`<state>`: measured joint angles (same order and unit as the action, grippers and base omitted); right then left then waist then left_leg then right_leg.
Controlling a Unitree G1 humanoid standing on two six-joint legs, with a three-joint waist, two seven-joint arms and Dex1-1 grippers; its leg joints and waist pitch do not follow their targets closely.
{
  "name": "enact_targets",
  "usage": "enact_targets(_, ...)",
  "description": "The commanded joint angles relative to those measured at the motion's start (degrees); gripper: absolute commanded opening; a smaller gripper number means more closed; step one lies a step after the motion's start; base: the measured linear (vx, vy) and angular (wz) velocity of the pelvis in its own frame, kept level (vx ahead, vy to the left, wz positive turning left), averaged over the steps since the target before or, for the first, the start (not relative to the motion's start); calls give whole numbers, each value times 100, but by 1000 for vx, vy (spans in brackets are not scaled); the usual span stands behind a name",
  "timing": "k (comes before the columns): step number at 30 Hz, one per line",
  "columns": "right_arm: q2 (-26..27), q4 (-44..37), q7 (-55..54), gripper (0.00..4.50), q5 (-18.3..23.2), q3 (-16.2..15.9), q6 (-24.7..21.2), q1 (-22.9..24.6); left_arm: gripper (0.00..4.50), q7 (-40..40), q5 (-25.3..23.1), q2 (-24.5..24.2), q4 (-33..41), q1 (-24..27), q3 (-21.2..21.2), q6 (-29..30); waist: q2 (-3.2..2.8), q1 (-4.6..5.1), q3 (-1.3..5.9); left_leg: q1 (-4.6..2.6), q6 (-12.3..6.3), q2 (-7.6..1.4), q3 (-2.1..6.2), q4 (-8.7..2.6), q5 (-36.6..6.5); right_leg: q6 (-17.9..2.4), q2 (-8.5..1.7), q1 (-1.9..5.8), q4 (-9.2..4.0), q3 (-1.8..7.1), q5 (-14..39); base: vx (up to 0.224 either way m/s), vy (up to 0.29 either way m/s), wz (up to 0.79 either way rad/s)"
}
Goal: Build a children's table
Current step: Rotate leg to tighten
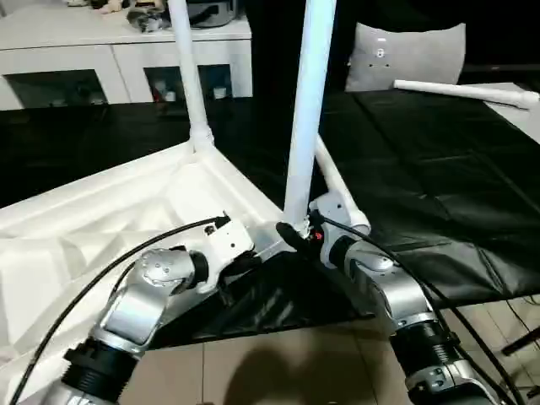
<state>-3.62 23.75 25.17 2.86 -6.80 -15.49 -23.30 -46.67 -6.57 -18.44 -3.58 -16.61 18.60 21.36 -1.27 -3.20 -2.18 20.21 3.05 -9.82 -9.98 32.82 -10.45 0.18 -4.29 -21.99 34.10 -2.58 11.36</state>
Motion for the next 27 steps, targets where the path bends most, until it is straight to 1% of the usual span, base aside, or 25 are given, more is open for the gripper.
enact_targets(1,-21,13,29,376,-52,-73,-14,75,0,-131,29,105,99,-154,385,-181,-14,-41,229,-91,133,-301,108,-457,-2188,-944,-352,38,-509,277,1925,0,0,0)
enact_targets(2,-89,-6,-10,385,-105,-89,86,93,0,-122,-7,82,52,-174,374,-210,-25,-64,249,-45,121,-301,116,-465,-1992,-980,-358,94,-466,276,1647,0,0,0)
enact_targets(3,-152,-15,-63,390,-140,-110,181,107,0,-108,-51,68,15,-191,361,-229,-20,-76,264,-32,119,-303,117,-460,-1841,-1002,-355,119,-440,268,1443,0,0,0)
enact_targets(4,-230,-107,-14,396,-63,-65,182,163,0,-104,-102,31,-66,-233,340,-280,-38,-92,294,-40,70,-291,90,-426,-1596,-1068,-342,116,-414,264,1019,0,0,0)
enact_targets(5,-310,-291,44,407,37,21,66,263,0,-96,-147,-17,-186,-300,316,-368,-41,-113,297,-15,-3,-285,91,-403,-1381,-1129,-340,149,-374,266,705,0,0,0)
enact_targets(7,-362,-427,73,428,88,79,-13,338,0,-88,-168,-52,-278,-356,303,-430,-34,-180,316,-1,-90,-279,80,-376,-1114,-1131,-338,175,-346,258,398,0,0,0)
enact_targets(8,-435,-664,162,432,135,127,-90,479,0,-90,-203,-104,-444,-468,285,-532,-83,-203,327,5,-117,-279,87,-367,-999,-1158,-344,182,-330,251,230,0,0,0)
enact_targets(9,-435,-664,162,432,135,127,-90,479,0,-90,-203,-104,-444,-468,285,-532,-71,-221,329,-4,-133,-277,80,-356,-972,-1153,-332,174,-335,246,176,0,0,0)
enact_targets(10,-499,-941,241,444,141,168,-66,650,0,-84,-245,-149,-698,-636,271,-673,-60,-226,327,35,-141,-273,92,-361,-917,-1162,-337,201,-312,239,91,0,0,0)
enact_targets(11,-517,-1018,246,444,136,176,-46,697,0,-81,-258,-162,-787,-693,267,-723,-108,-253,321,27,-131,-272,95,-360,-958,-1136,-337,187,-321,235,150,0,0,0)
enact_targets(12,-540,-1070,223,444,129,171,-10,731,0,-62,-280,-175,-865,-743,274,-769,-84,-247,306,30,-88,-276,98,-382,-1121,-1102,-344,191,-345,233,382,0,0,0)
enact_targets(13,-554,-1099,192,444,121,159,19,749,0,-46,-299,-190,-933,-784,279,-812,-104,-251,299,31,-20,-281,115,-404,-1283,-1057,-357,197,-362,226,664,0,0,0)
enact_targets(14,-566,-1223,193,444,165,180,51,812,0,-9,-354,-212,-1069,-871,295,-888,-97,-235,284,30,36,-283,121,-425,-1469,-1007,-358,190,-397,226,954,0,0,0)
enact_targets(16,-618,-1507,326,444,291,152,64,946,0,49,-401,-227,-1358,-1049,286,-1026,-102,-223,281,17,92,-285,125,-435,-1633,-949,-369,176,-421,234,1233,0,0,0)
enact_targets(17,-663,-1681,410,444,326,115,54,1026,0,118,-441,-222,-1556,-1172,273,-1123,-79,-230,277,11,63,-279,120,-429,-1667,-862,-360,169,-447,240,1325,0,0,0)
enact_targets(18,-691,-1783,460,444,337,83,40,1072,0,163,-463,-217,-1683,-1247,261,-1188,-85,-238,282,7,62,-286,124,-429,-1661,-842,-363,168,-438,243,1306,0,0,0)
enact_targets(19,-718,-1911,501,444,352,51,-9,1132,0,236,-522,-222,-1884,-1368,272,-1322,-81,-229,285,40,47,-277,134,-429,-1558,-827,-365,187,-426,237,1203,0,0,0)
enact_targets(20,-726,-1978,508,444,353,35,-46,1161,0,281,-562,-230,-2010,-1441,284,-1416,-76,-222,298,35,35,-281,131,-417,-1485,-846,-368,180,-413,238,1075,0,0,0)
enact_targets(21,-727,-2023,503,444,346,23,-77,1177,0,347,-585,-216,-2154,-1531,279,-1493,-84,-213,291,48,31,-271,132,-416,-1466,-856,-363,183,-409,234,1050,0,0,0)
enact_targets(22,-723,-2066,490,444,324,20,-102,1193,0,410,-596,-192,-2320,-1627,271,-1585,-88,-195,305,59,30,-279,139,-415,-1400,-918,-377,202,-390,231,931,0,0,0)
enact_targets(23,-724,-2087,448,444,290,15,-99,1203,0,477,-600,-157,-2513,-1739,267,-1694,-84,-192,311,42,12,-268,124,-394,-1366,-956,-367,181,-398,228,890,0,0,0)
enact_targets(24,-727,-2088,431,444,283,16,-88,1208,0,549,-603,-109,-2659,-1834,259,-1787,-84,-192,311,42,12,-268,124,-394,-1366,-956,-367,181,-398,228,890,0,0,0)
enact_targets(25,-726,-2085,412,444,280,15,-86,1205,0,614,-601,-60,-2820,-1936,249,-1892,-67,-208,335,55,-26,-265,122,-368,-1166,-1034,-373,198,-360,228,607,0,0,0)
enact_targets(26,-726,-2099,380,444,270,17,-97,1210,0,666,-598,-8,-2964,-2024,241,-2006,-68,-209,340,61,-41,-273,121,-362,-1094,-1064,-375,202,-344,227,478,0,0,0)
enact_targets(27,-722,-2105,352,444,253,15,-79,1209,0,757,-600,43,-3063,-2087,220,-2072,-52,-210,355,73,-95,-266,115,-336,-908,-1124,-370,213,-312,225,171,0,0,0)
